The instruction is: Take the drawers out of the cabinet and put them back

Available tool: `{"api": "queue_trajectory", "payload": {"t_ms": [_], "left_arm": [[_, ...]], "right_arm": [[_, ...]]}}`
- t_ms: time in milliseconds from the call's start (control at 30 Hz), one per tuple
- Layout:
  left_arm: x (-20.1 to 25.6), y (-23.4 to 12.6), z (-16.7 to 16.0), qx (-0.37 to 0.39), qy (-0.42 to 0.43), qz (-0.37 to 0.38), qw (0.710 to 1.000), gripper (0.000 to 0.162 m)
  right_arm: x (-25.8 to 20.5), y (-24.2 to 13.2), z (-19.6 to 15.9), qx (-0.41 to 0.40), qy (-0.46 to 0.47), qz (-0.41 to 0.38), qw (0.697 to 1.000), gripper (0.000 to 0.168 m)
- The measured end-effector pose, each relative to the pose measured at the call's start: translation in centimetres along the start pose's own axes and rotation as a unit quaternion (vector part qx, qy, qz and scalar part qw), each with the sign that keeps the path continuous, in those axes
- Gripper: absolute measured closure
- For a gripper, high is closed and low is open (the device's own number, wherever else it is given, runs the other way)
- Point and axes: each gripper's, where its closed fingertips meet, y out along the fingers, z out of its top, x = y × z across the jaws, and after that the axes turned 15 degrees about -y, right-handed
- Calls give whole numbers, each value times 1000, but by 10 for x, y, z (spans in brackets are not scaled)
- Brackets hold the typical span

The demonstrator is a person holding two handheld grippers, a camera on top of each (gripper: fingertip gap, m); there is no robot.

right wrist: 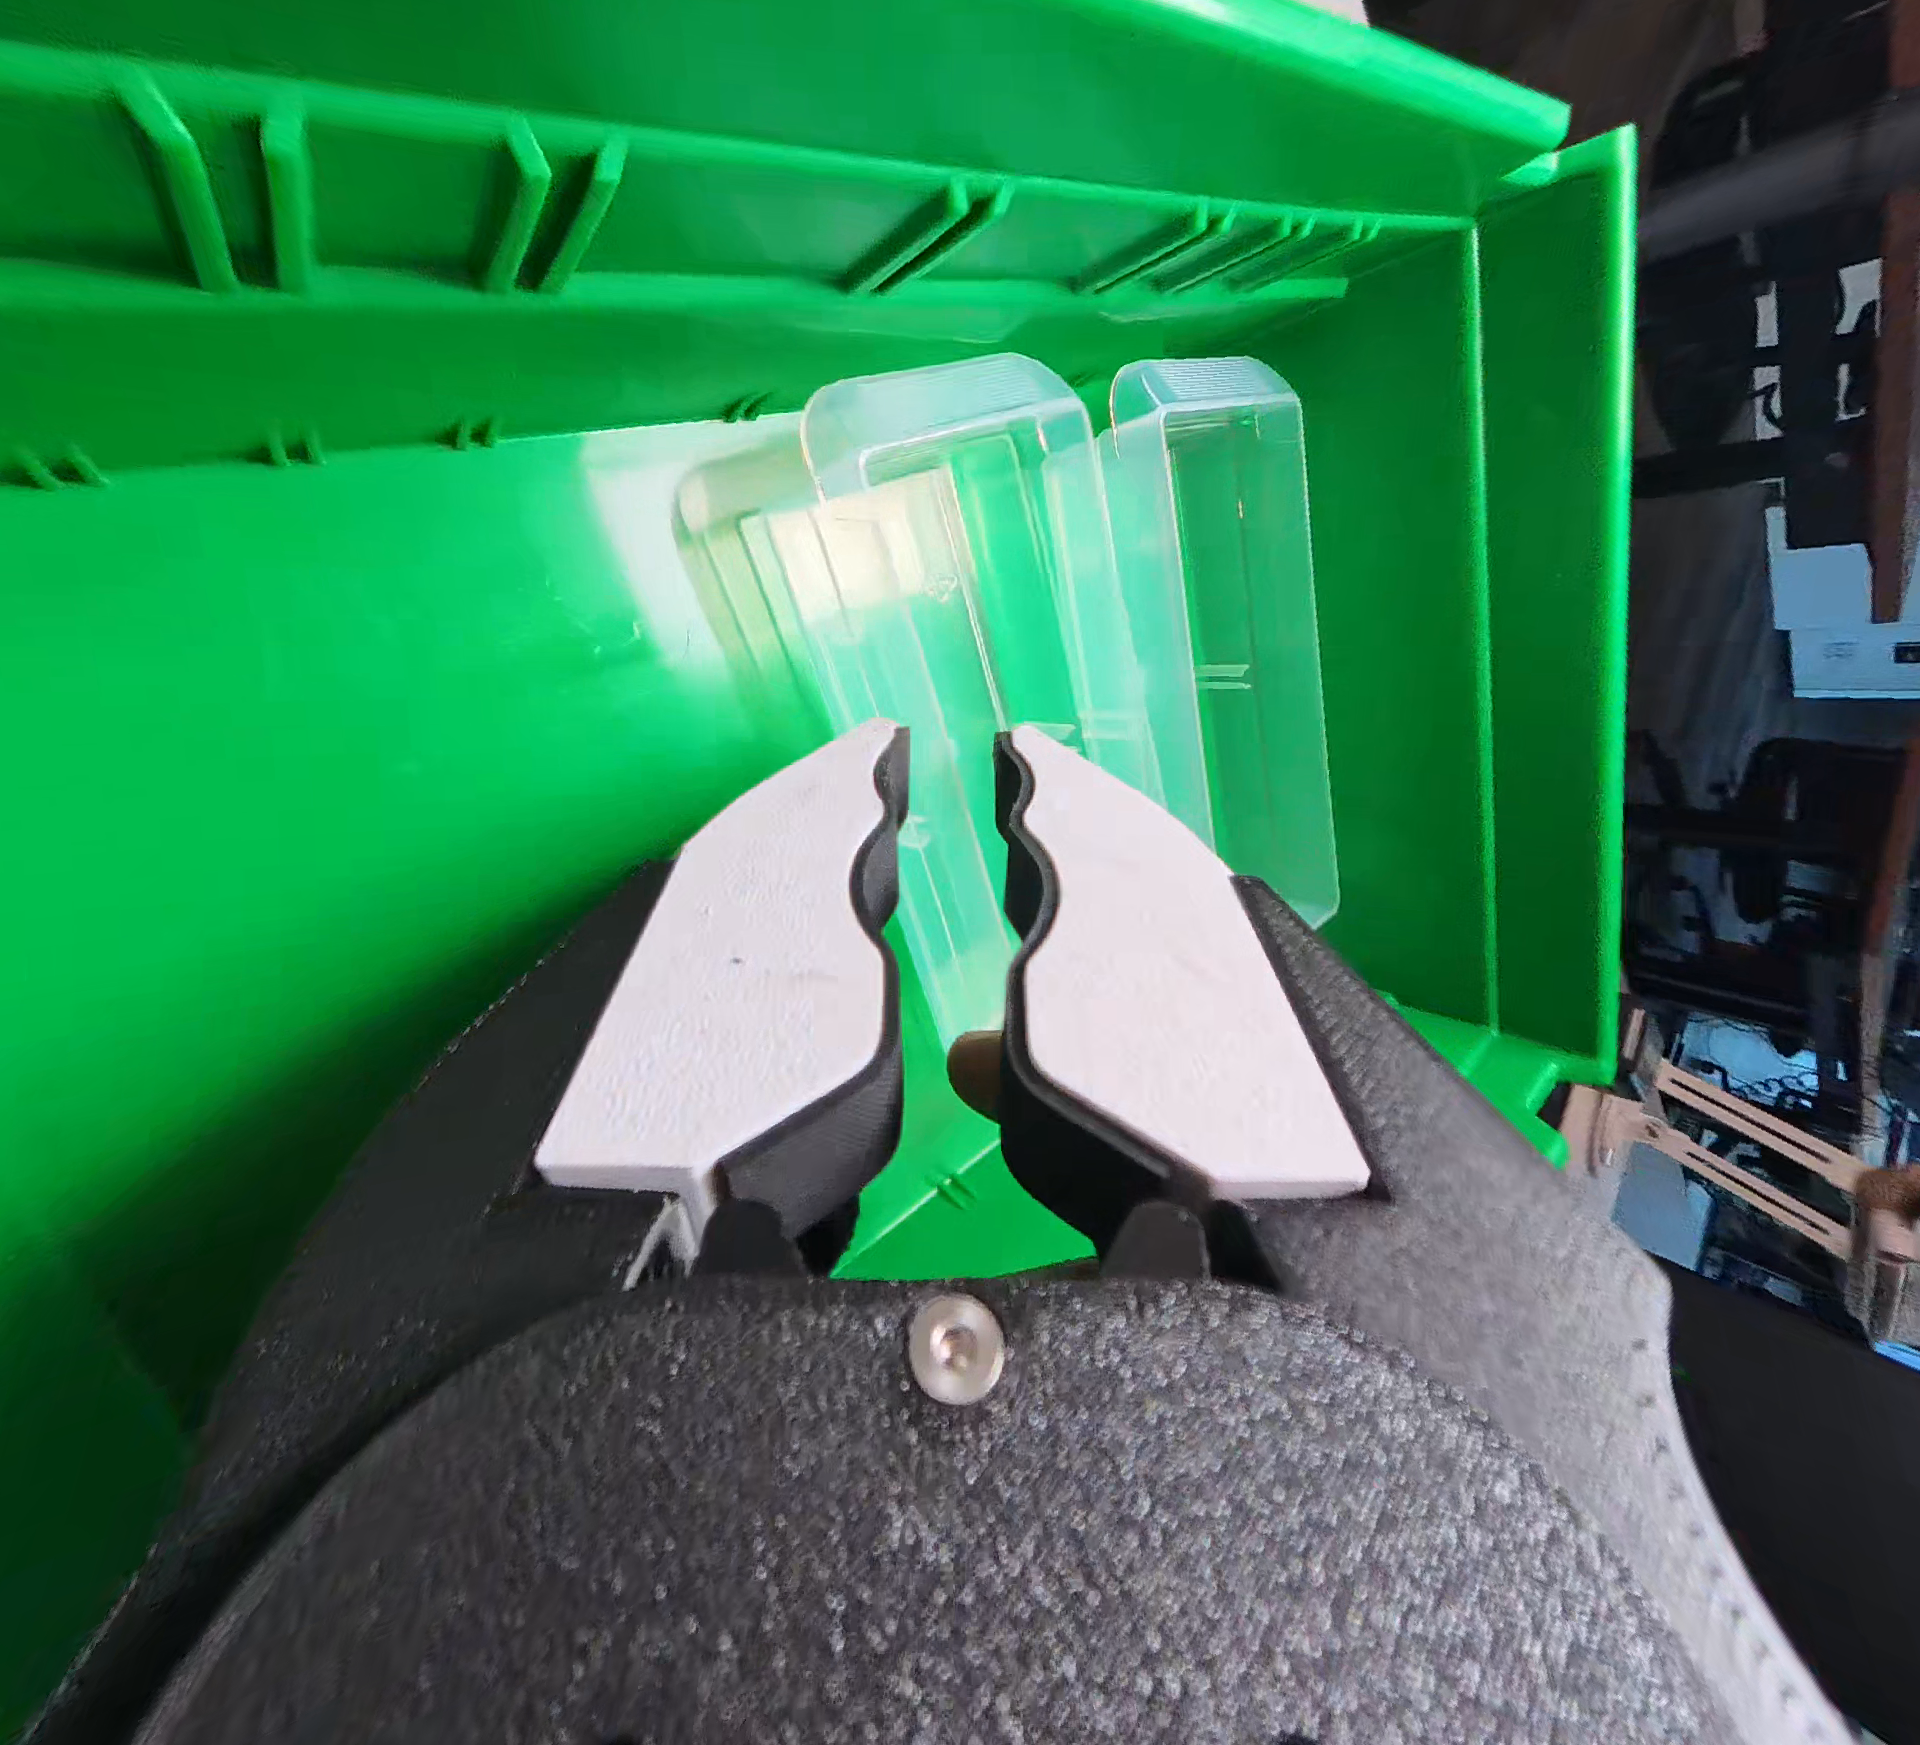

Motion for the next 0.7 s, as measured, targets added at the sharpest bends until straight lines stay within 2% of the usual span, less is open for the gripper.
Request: {"api": "queue_trajectory", "payload": {"t_ms": [100,233,367,533,700], "left_arm": [[0,0,0,0,-1,-1,1000,161],[0,0,0,0,-4,-4,1000,161],[0,0,0,0,-2,-3,1000,161],[0,0,0,0,-1,-3,1000,161],[0,0,0,-1,0,0,1000,161]], "right_arm": [[4,8,0,-8,-2,-17,1000,159],[10,11,-1,-28,-14,-33,999,156],[16,-9,14,14,17,-40,999,149],[25,-95,85,198,80,-90,973,147],[-10,-187,165,327,8,-151,933,146]]}}
